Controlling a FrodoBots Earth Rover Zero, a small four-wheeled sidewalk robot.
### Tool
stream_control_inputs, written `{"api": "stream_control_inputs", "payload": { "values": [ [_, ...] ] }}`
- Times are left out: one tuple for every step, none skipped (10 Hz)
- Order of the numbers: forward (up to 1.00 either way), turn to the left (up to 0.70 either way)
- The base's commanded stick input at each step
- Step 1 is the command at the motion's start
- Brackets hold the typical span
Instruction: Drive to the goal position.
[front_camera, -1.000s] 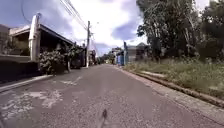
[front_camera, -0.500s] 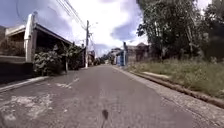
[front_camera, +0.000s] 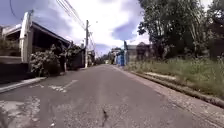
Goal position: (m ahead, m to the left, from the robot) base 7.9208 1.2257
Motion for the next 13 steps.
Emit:
{"api": "stream_control_inputs", "payload": {
  "values": [
    [0.7,0.0],
    [0.7,0.0],
    [0.7,0.0],
    [0.7,0.0],
    [0.7,0.0],
    [0.7,0.0],
    [0.7,0.0],
    [0.7,0.0],
    [0.7,0.0],
    [0.7,0.0],
    [0.7,0.0],
    [0.7,0.0],
    [0.7,0.0]
  ]
}}
